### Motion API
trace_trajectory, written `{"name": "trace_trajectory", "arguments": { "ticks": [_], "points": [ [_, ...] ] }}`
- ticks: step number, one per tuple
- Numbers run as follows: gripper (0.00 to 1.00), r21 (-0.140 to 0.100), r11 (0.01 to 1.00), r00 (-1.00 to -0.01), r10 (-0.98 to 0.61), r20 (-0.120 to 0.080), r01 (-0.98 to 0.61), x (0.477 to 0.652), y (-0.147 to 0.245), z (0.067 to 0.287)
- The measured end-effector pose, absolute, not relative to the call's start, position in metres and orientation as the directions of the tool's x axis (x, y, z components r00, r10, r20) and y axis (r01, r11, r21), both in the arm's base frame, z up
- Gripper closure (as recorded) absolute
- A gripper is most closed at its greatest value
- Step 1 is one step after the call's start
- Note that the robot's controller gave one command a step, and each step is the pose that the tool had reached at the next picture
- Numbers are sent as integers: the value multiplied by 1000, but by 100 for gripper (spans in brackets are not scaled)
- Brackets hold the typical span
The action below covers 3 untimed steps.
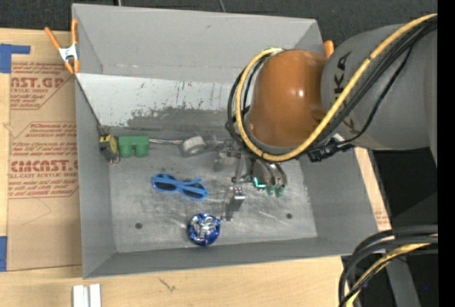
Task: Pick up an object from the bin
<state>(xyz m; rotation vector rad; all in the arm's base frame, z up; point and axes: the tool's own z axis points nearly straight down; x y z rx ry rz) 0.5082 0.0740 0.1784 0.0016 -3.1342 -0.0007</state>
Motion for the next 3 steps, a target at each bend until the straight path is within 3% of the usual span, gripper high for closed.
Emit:
{"name": "trace_trajectory", "arguments": {
  "ticks": [1,2,3],
  "points": [
    [0,-4,998,-998,-67,7,-67,526,109,76],
    [100,1,998,-998,-66,10,-66,525,111,79],
    [100,1,983,-983,-185,-9,-185,521,125,206]
  ]
}}
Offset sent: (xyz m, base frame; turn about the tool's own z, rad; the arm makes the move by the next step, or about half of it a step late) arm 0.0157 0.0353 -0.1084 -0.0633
